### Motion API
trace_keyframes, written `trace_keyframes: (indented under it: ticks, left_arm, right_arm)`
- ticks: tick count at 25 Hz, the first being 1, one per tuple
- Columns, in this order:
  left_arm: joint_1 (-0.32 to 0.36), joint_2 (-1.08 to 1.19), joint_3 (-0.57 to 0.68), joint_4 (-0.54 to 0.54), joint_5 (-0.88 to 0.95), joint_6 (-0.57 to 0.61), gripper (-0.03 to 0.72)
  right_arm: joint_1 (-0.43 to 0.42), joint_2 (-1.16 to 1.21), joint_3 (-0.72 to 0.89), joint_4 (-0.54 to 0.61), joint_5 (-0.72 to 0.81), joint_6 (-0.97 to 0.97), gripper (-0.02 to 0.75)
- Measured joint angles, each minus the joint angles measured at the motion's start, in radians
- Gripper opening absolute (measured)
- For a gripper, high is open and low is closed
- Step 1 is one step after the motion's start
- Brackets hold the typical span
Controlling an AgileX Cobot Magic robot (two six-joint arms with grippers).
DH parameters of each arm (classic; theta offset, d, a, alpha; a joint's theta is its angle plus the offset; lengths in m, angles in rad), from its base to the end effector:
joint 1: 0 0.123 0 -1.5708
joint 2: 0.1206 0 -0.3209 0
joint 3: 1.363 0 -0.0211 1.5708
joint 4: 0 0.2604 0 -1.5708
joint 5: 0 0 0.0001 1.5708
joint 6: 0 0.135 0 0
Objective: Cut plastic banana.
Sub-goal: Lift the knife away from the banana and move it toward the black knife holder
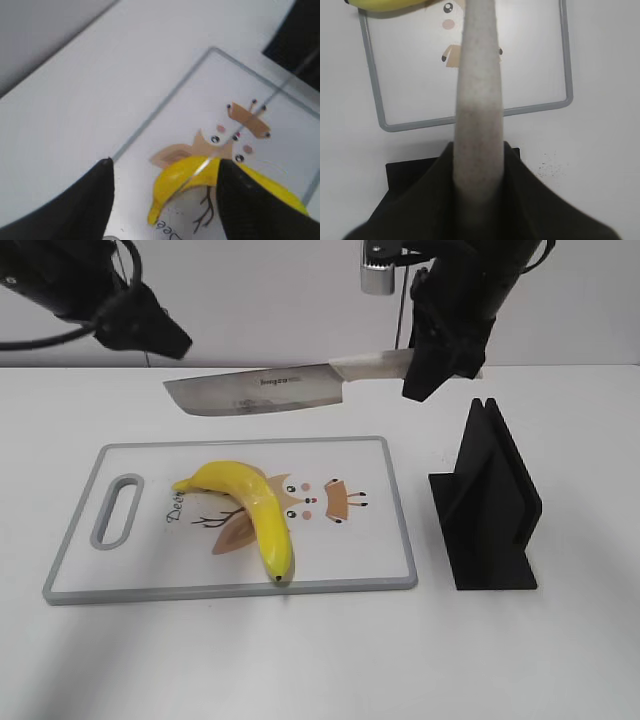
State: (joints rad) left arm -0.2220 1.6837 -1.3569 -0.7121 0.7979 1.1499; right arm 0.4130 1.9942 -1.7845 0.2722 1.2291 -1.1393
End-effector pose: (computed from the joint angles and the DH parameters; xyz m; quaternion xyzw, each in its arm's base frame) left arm 0.3825 -0.1511 0.3004 0.4419 0.8067 -0.1621 0.3573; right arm 0.4048 0.2147 0.2596 -0.6676 0.7246 0.0849 0.1482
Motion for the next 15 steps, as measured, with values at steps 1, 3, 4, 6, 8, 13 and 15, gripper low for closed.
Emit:
trace_keyframes:
  ticks: [1, 3, 4, 6, 8, 13, 15]
  left_arm:
    - [0.012, -0.014, 0.0, -0.001, -0.026, -0.043, 0.61]
    - [0.045, -0.04, 0.0, -0.002, -0.052, -0.129, 0.608]
    - [0.061, -0.053, 0.0, 0.0, -0.055, -0.181, 0.605]
    - [0.1, -0.077, 0.0, 0.03, -0.052, -0.291, 0.596]
    - [0.136, -0.103, 0.0, 0.107, -0.042, -0.402, 0.592]
    - [0.211, -0.142, -0.039, 0.366, 0.075, -0.716, 0.591]
    - [0.223, -0.144, -0.087, 0.476, 0.179, -0.815, 0.591]
  right_arm:
    - [-0.001, 0.0, 0.0, 0.0, 0.0, 0.001, 0.169]
    - [-0.002, 0.0, -0.001, 0.0, -0.001, 0.007, 0.169]
    - [-0.002, 0.0, -0.001, 0.0, -0.001, 0.015, 0.169]
    - [-0.002, 0.0, -0.001, 0.0, -0.001, 0.048, 0.169]
    - [-0.002, 0.0, -0.006, 0.0, -0.001, 0.095, 0.169]
    - [-0.002, 0.0, -0.061, -0.001, 0.0, 0.308, 0.169]
    - [-0.002, 0.0, -0.101, -0.001, 0.001, 0.411, 0.169]
